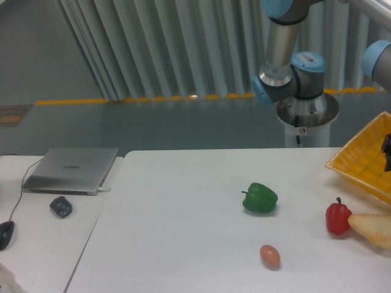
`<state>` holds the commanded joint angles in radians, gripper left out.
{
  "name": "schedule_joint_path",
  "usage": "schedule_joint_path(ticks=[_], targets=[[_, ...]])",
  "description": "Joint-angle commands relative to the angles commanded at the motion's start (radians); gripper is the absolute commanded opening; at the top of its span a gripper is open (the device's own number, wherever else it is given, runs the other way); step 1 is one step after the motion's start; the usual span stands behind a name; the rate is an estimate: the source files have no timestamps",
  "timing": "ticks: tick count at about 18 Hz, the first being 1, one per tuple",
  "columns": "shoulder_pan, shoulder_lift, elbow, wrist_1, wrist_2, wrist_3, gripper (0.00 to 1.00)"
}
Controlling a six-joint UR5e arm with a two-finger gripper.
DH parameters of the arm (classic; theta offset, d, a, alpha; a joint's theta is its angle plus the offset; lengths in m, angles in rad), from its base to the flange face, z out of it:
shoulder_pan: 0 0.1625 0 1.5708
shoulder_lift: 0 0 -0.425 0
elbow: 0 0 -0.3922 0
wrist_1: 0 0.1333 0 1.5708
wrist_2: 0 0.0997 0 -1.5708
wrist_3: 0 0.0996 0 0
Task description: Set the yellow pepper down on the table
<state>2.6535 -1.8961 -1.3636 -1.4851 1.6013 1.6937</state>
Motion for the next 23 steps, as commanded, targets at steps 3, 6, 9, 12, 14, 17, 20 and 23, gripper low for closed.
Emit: schedule_joint_path(ticks=[3, 6, 9, 12, 14, 17, 20, 23], targets=[[0.037, 0.051, -0.058, 0.083, -0.006, -0.025, 1.0], [0.06, 0.066, -0.08, 0.098, -0.008, -0.19, 1.0], [0.066, 0.066, -0.089, 0.121, -0.006, -0.382, 1.0], [0.082, 0.061, -0.092, 0.137, -0.004, -0.579, 1.0], [0.1, 0.048, -0.101, 0.158, -0.006, -0.702, 1.0], [0.126, 0.048, -0.15, 0.228, -0.009, -0.761, 1.0], [0.14, 0.034, -0.169, 0.278, -0.009, -0.873, 1.0], [0.16, 0.019, -0.17, 0.301, -0.026, -0.959, 1.0]])
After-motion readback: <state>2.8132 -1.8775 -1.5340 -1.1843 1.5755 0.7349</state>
